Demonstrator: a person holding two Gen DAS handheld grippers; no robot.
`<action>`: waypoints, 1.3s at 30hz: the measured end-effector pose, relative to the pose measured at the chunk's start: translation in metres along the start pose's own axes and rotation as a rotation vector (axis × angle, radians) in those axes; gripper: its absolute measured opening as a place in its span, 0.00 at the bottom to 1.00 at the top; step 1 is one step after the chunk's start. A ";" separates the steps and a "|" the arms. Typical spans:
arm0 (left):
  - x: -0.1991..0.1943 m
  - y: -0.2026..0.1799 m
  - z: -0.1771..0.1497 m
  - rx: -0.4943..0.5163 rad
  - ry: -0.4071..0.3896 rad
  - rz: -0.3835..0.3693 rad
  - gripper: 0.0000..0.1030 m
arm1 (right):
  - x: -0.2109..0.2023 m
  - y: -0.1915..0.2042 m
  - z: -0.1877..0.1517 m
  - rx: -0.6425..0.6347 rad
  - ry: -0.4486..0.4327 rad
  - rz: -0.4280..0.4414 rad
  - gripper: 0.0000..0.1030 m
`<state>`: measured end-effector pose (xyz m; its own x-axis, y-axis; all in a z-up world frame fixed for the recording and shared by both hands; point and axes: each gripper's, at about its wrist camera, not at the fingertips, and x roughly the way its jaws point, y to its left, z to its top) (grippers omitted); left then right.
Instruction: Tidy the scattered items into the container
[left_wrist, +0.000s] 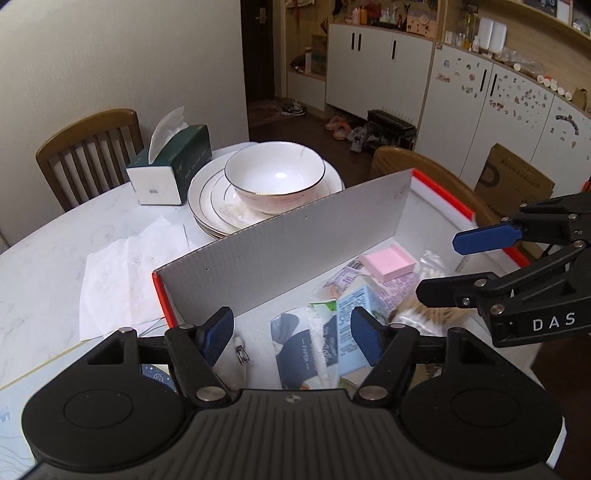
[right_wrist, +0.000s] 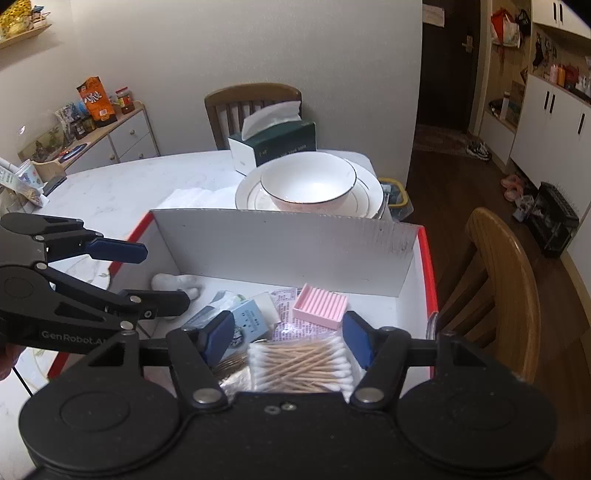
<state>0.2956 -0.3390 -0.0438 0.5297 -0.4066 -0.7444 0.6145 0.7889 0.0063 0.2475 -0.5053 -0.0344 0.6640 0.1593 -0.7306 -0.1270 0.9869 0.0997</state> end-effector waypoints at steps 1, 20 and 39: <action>-0.004 -0.001 -0.001 -0.001 -0.007 -0.001 0.67 | -0.003 0.002 -0.001 -0.002 -0.007 0.000 0.64; -0.053 -0.012 -0.032 0.007 -0.089 0.009 0.77 | -0.047 0.025 -0.026 -0.028 -0.127 0.012 0.82; -0.080 -0.007 -0.057 -0.078 -0.111 0.020 0.99 | -0.075 0.046 -0.048 -0.046 -0.207 -0.001 0.93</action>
<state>0.2153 -0.2856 -0.0221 0.6057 -0.4356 -0.6659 0.5580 0.8291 -0.0348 0.1565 -0.4728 -0.0069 0.8005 0.1653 -0.5760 -0.1571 0.9855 0.0645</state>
